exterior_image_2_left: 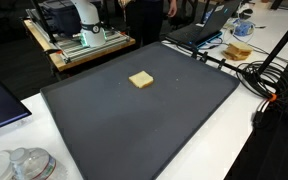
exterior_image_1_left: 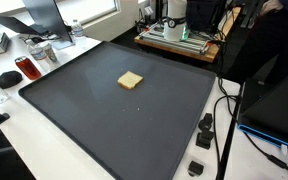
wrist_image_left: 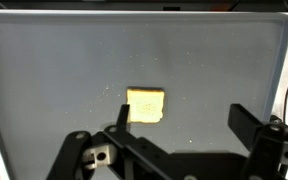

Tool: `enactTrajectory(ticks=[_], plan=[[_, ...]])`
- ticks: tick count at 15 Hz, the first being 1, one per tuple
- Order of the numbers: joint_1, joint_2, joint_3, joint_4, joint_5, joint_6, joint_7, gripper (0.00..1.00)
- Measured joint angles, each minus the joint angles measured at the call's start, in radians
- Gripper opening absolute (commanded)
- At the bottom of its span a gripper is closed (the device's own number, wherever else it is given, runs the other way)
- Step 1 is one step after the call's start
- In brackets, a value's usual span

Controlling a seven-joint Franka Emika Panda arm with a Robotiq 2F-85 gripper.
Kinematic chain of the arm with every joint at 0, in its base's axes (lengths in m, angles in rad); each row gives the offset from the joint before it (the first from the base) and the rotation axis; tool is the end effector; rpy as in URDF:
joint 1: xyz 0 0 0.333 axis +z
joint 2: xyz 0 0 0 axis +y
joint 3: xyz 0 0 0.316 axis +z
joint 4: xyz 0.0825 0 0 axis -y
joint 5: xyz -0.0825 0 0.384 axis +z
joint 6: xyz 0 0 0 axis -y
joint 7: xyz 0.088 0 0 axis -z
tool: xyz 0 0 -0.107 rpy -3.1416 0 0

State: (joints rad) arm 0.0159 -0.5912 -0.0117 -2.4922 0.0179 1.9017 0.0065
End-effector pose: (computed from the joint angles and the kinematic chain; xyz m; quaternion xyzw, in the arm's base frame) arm 0.3705 0.0026 0.4880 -0.9999 0.0031 -0.0003 0.0117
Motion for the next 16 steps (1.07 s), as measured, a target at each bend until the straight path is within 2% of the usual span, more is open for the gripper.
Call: enactTrajectory(ticks=[9, 16], plan=[[0.011, 0.002, 0.001, 0.000, 0.011, 0.000, -0.016, 1.00], [0.203, 0.041, 0.043, 0.010, 0.215, 0.002, -0.185, 1.00]])
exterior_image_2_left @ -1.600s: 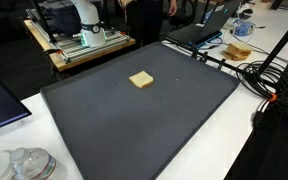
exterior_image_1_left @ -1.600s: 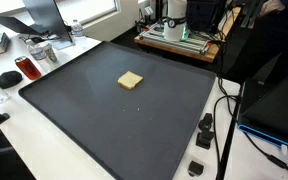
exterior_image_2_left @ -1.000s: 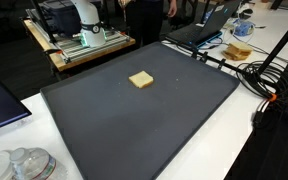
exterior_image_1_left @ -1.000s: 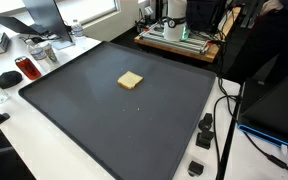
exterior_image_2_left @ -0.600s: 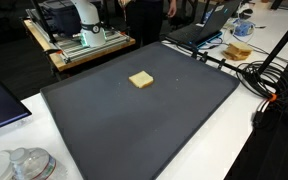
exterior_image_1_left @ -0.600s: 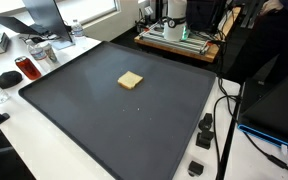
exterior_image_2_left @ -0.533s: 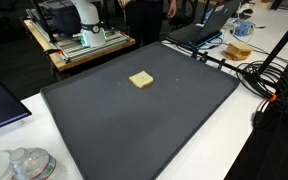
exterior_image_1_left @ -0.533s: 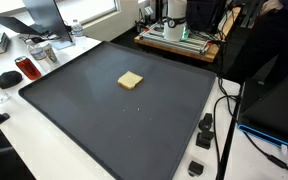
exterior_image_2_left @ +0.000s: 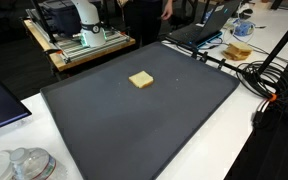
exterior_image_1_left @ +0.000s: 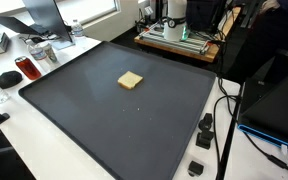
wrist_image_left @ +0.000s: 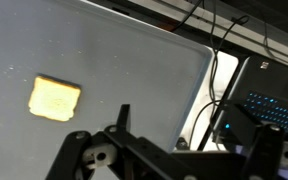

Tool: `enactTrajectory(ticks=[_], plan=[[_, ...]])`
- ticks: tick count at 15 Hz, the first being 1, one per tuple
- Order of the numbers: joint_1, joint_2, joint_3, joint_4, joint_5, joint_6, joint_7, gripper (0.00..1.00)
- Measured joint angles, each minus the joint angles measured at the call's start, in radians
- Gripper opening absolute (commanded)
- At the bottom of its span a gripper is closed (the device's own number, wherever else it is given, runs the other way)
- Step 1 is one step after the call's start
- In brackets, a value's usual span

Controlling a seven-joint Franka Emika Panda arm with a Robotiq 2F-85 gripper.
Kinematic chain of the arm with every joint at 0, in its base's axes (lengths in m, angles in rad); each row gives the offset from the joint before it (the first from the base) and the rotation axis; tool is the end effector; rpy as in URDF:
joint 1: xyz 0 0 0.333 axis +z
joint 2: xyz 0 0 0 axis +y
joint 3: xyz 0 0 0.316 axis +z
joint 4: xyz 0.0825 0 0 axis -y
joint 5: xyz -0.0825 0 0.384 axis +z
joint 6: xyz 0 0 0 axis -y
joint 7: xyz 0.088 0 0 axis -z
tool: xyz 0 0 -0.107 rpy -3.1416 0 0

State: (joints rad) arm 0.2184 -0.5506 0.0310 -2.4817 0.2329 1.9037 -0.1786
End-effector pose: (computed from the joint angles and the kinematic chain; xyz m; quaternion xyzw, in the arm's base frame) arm 0.3632 0.1104 0.4794 -0.9801 -0.1702 0.0167 0.1007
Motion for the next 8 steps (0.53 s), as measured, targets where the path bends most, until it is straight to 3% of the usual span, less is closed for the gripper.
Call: enactTrajectory(ticks=[4, 8], plan=[[0.083, 0.025, 0.022, 0.020, 0.065, 0.001, -0.129, 1.00], [0.114, 0.045, 0.020, 0.033, 0.099, -0.001, -0.258, 1.00]])
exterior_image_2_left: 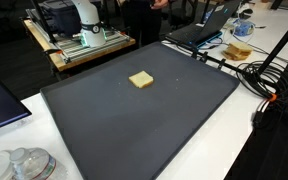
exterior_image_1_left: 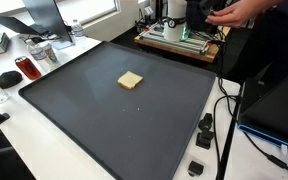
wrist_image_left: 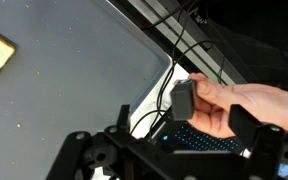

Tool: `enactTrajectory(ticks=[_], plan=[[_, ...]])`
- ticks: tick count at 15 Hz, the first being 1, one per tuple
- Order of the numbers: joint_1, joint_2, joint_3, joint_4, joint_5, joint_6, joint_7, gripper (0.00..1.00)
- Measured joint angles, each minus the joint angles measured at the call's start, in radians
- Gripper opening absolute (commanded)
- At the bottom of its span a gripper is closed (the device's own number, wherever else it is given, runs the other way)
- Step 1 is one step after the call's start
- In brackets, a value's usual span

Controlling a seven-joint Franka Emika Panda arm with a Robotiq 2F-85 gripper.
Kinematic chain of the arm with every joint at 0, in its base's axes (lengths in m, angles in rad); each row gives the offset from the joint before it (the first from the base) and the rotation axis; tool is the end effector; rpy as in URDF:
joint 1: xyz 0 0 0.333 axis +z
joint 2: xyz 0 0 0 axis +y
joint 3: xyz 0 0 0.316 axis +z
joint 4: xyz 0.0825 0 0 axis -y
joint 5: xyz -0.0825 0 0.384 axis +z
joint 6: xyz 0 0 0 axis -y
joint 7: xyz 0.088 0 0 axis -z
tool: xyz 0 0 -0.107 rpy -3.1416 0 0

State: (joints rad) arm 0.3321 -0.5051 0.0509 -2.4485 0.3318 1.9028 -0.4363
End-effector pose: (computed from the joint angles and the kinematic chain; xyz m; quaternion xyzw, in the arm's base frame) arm 0.3546 0.1695 0.4789 -0.9300 -0.3380 0.0153 0.1433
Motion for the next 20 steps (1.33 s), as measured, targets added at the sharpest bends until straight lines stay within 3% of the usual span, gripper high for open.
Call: enactTrajectory(ticks=[2, 4, 6, 11, 14, 20], plan=[[0.001, 0.010, -0.008, 0.005, 0.004, -0.007, -0.061, 0.98], [0.000, 0.018, -0.025, 0.014, 0.005, -0.026, -0.112, 0.88], [-0.004, 0.024, -0.045, 0.024, 0.005, -0.049, -0.155, 0.66], [-0.029, 0.036, -0.077, 0.051, 0.005, -0.112, -0.223, 0.42], [-0.051, 0.038, -0.084, 0.061, 0.005, -0.134, -0.250, 0.45], [-0.069, 0.044, -0.086, 0.077, 0.005, -0.145, -0.266, 0.30]])
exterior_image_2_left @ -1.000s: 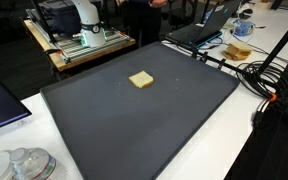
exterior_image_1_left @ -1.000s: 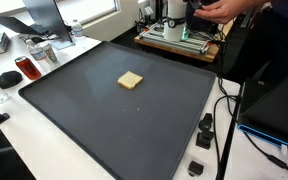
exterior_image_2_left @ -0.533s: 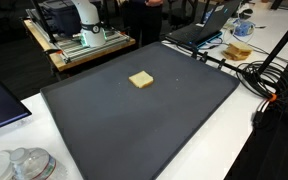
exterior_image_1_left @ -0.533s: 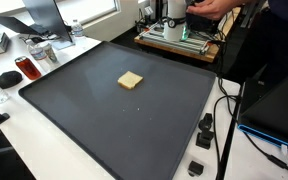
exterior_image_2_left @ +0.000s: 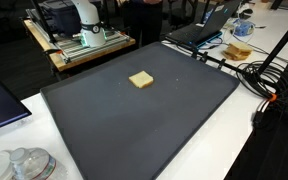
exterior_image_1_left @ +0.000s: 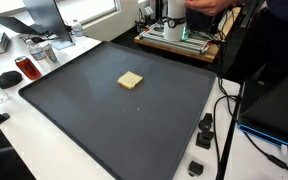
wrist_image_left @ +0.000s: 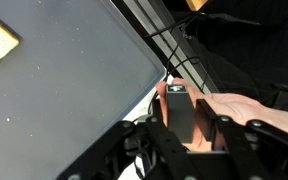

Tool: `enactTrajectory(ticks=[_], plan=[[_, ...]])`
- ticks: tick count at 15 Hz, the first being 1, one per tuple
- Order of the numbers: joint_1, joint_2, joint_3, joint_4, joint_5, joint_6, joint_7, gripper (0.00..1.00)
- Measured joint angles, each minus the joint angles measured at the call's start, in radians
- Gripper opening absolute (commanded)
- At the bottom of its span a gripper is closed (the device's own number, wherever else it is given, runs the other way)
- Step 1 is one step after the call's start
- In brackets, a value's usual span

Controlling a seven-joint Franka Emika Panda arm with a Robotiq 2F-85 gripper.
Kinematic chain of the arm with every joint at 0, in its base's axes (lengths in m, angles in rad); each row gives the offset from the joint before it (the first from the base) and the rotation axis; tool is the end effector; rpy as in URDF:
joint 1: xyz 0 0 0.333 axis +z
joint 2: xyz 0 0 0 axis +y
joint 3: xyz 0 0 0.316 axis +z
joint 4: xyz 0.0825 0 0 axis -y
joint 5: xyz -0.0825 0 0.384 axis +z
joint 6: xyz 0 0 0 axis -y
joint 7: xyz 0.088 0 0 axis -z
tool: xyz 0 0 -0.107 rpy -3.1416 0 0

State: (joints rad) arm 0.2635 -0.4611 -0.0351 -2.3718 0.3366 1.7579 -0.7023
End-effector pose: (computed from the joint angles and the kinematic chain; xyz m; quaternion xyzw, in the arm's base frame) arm 0.3784 0.1171 0.4884 -0.8959 -0.4037 0.0342 0.1824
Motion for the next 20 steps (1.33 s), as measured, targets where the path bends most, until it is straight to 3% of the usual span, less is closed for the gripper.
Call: enactTrajectory(ticks=[1, 7, 9, 15, 20], plan=[[0.000, 0.001, 0.000, 0.002, 0.000, 0.000, 0.000, 0.33], [0.000, 0.012, 0.001, 0.016, 0.000, 0.000, 0.000, 0.21], [0.000, 0.015, 0.002, 0.021, 0.000, 0.000, 0.000, 0.05], [-0.010, 0.022, 0.009, 0.022, 0.000, 0.000, 0.019, 0.06], [-0.085, 0.031, 0.035, 0.058, -0.112, 0.060, 0.182, 0.06]])
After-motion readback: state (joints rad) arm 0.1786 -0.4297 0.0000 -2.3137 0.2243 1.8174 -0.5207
